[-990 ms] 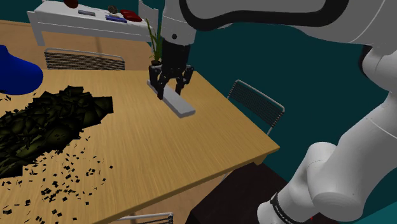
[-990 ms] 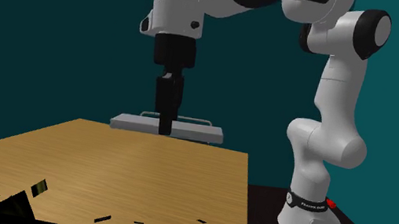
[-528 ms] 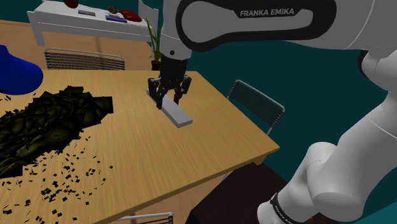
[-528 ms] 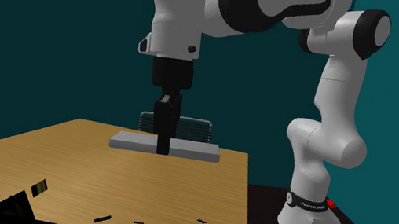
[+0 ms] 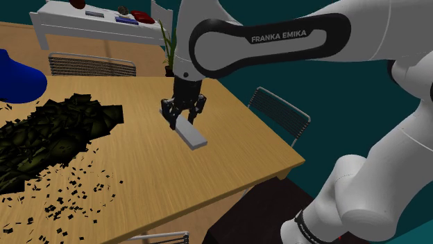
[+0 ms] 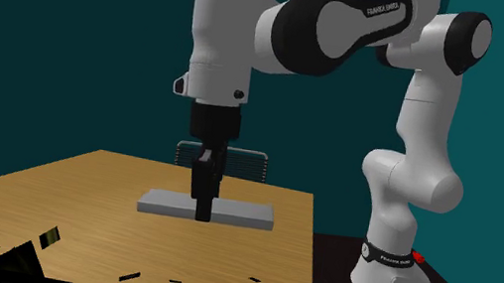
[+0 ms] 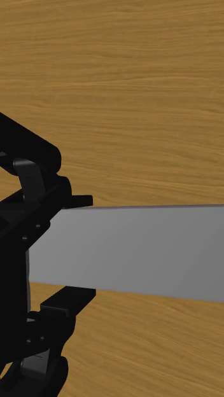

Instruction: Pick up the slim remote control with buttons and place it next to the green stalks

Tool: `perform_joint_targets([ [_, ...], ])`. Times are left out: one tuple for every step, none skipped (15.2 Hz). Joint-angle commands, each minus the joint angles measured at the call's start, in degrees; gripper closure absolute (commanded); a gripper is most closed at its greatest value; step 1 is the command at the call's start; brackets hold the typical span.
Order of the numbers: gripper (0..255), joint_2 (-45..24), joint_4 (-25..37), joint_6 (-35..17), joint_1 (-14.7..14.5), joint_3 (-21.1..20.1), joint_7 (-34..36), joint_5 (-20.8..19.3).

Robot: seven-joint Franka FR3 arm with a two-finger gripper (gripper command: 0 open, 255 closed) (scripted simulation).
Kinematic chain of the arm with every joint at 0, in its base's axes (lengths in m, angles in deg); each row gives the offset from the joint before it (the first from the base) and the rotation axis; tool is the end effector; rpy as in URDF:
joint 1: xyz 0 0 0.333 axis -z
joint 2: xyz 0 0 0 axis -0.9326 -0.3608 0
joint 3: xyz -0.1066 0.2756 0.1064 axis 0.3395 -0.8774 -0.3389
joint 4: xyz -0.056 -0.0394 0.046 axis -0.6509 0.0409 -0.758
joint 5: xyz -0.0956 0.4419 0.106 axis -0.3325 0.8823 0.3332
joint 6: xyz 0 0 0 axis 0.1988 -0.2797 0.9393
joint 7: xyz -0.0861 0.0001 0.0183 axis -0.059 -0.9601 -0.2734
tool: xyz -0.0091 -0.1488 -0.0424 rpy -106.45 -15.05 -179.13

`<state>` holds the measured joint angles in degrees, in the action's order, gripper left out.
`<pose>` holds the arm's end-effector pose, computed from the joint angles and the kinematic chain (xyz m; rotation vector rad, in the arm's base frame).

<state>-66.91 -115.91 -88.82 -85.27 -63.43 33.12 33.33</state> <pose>0.5430 0.2716 0.4010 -3.1211 0.1213 0.0146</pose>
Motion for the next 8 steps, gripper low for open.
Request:
perform_joint_targets([
  [255, -0.23, -1.24, -1.52, -0.03, -0.04, 0.03, -0.02],
  [255, -0.42, -1.80, -2.28, -0.04, -0.05, 0.04, -0.05],
  [255, -0.62, -2.36, -3.03, -0.04, -0.06, 0.05, -0.07],
  [255, -0.84, -2.90, -3.78, -0.05, -0.08, 0.06, -0.10],
  [255, -1.07, -3.42, -4.54, -0.06, -0.09, 0.08, -0.13],
  [255, -1.31, -3.94, -5.29, -0.07, -0.10, 0.09, -0.17],
  [255, -1.56, -4.44, -6.04, -0.07, -0.11, 0.11, -0.20],
  [255, -1.82, -4.93, -6.80, -0.08, -0.12, 0.13, -0.24],
])
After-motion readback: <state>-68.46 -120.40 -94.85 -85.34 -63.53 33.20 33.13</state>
